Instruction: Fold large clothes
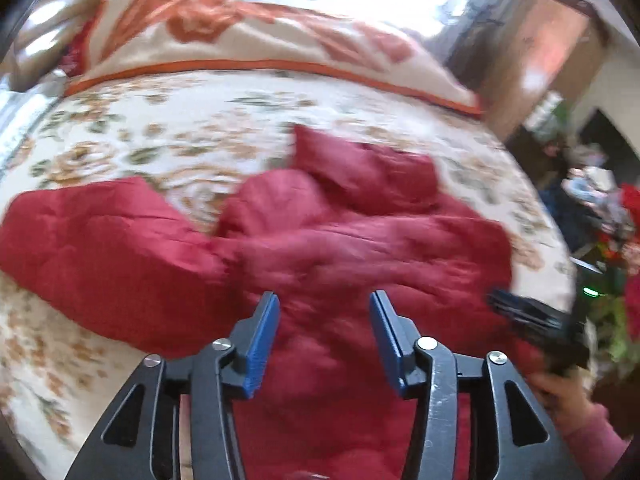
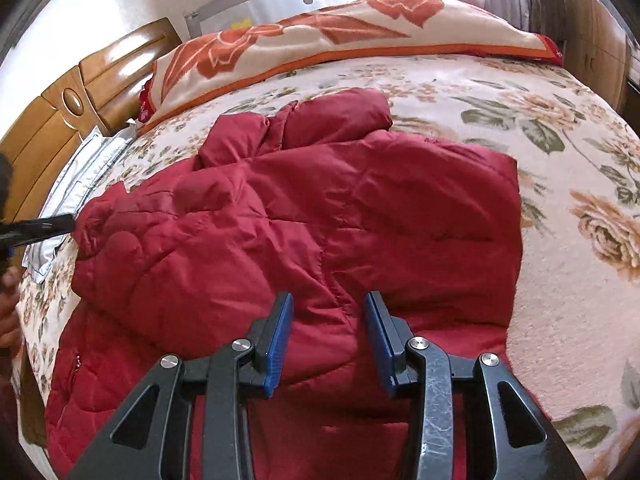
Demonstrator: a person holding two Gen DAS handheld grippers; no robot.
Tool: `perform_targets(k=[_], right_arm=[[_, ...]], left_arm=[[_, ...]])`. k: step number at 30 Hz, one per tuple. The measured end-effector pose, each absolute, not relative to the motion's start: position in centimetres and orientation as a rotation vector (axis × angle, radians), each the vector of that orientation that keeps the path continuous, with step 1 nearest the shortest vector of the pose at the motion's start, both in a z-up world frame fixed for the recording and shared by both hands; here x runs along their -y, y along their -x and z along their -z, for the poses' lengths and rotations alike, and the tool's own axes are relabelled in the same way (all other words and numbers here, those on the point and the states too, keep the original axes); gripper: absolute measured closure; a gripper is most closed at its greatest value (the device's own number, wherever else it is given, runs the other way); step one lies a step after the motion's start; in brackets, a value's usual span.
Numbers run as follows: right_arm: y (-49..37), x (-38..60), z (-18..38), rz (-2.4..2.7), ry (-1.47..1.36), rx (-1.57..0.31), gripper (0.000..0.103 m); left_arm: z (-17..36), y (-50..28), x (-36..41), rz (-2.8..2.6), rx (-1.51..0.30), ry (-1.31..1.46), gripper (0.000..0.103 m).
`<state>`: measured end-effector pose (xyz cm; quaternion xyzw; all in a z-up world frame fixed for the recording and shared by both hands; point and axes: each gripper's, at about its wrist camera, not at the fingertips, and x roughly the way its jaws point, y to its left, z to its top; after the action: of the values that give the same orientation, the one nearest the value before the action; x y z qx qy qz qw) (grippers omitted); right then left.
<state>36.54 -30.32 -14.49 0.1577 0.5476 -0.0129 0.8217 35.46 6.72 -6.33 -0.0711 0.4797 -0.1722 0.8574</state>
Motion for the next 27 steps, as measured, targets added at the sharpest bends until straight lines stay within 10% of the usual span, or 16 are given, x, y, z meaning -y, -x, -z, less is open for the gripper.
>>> perform_targets(k=[27], right_arm=[[-37.2, 30.3, 14.2, 0.076, -0.247, -1.188, 0.056]], left_arm=[[16.7, -37.9, -6.0, 0.266, -1.151, 0.136, 0.076]])
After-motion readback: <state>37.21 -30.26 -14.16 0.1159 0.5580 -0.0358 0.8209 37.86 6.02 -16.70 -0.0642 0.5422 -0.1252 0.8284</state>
